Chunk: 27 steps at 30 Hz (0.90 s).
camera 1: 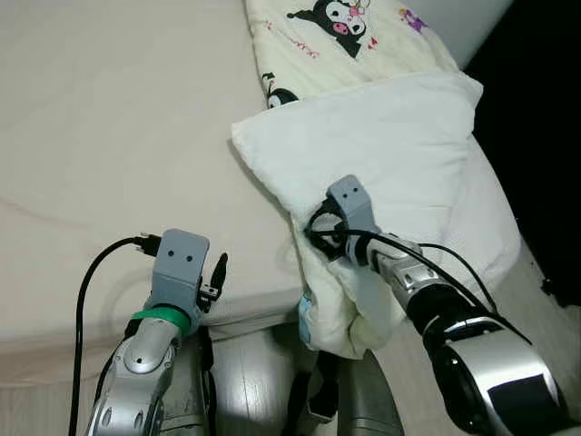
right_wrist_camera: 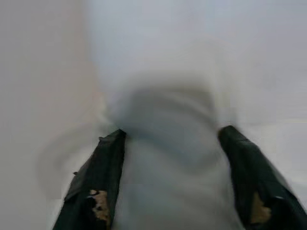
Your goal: Clean up the room
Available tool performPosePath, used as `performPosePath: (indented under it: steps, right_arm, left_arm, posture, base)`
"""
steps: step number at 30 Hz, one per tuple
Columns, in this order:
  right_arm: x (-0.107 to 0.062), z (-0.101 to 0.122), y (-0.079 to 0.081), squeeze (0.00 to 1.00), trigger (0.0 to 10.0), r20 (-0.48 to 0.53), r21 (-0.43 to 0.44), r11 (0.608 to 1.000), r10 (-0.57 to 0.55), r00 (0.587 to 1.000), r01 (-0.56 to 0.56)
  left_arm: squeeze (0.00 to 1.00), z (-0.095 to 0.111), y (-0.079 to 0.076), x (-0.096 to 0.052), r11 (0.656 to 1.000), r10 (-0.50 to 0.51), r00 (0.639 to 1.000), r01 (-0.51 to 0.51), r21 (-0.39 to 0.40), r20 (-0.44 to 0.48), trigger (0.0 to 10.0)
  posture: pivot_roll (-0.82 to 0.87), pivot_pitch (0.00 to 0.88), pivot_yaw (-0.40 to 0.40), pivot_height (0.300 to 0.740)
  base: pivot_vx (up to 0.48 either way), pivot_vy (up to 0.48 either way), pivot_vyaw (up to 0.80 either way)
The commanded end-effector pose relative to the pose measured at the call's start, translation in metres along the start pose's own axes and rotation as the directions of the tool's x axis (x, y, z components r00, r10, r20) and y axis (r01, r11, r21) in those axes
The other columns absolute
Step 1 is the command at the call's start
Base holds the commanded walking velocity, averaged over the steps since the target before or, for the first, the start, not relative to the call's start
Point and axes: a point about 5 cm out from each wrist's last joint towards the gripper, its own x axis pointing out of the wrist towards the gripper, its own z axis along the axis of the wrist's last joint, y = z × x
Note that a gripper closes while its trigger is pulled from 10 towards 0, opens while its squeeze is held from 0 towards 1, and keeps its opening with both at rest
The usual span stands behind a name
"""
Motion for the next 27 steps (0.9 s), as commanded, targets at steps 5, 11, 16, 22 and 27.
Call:
performPosePath:
  steps: [5,11,16,22,27]
  right_arm:
    - [-0.009,-0.005,-0.024,0.00,0.0,0.033,0.084,0.987,-0.143,0.989,0.140]
    - [-0.012,-0.002,-0.031,0.00,0.0,0.054,0.158,0.972,-0.182,0.982,0.171]
    - [-0.019,-0.025,-0.040,0.00,0.0,-0.035,0.373,0.886,-0.283,0.959,0.275]
    - [-0.031,-0.045,-0.050,0.00,0.0,-0.102,0.439,0.807,-0.392,0.914,0.395]
    - [-0.043,-0.052,-0.066,0.00,0.0,-0.112,0.464,0.739,-0.498,0.860,0.488]
  left_arm:
    - [0.00,-0.001,-0.010,0.004,0.999,-0.038,0.999,0.038,-0.015,-0.018,10.0]
    - [0.00,0.000,-0.013,0.009,0.999,-0.050,0.999,0.050,-0.017,-0.014,10.0]
    - [0.00,0.003,-0.017,0.015,0.997,-0.070,0.998,0.069,-0.023,-0.003,10.0]
    - [0.00,0.005,-0.020,0.021,0.996,-0.088,0.996,0.088,-0.022,0.007,10.0]
    - [0.00,0.006,-0.023,0.024,0.994,-0.109,0.994,0.109,-0.022,0.012,10.0]
  posture:
    - [0.25,0.316,-0.123,0.599]
    - [0.23,0.299,-0.118,0.599]
    - [0.21,0.272,-0.106,0.599]
    - [0.20,0.257,-0.091,0.599]
    - [0.18,0.250,-0.085,0.599]
  base:
    - [0.000,0.000,0.00]
    - [0.000,0.000,0.00]
    - [0.000,0.000,0.00]
    - [0.000,0.000,0.00]
    - [0.000,0.000,0.00]
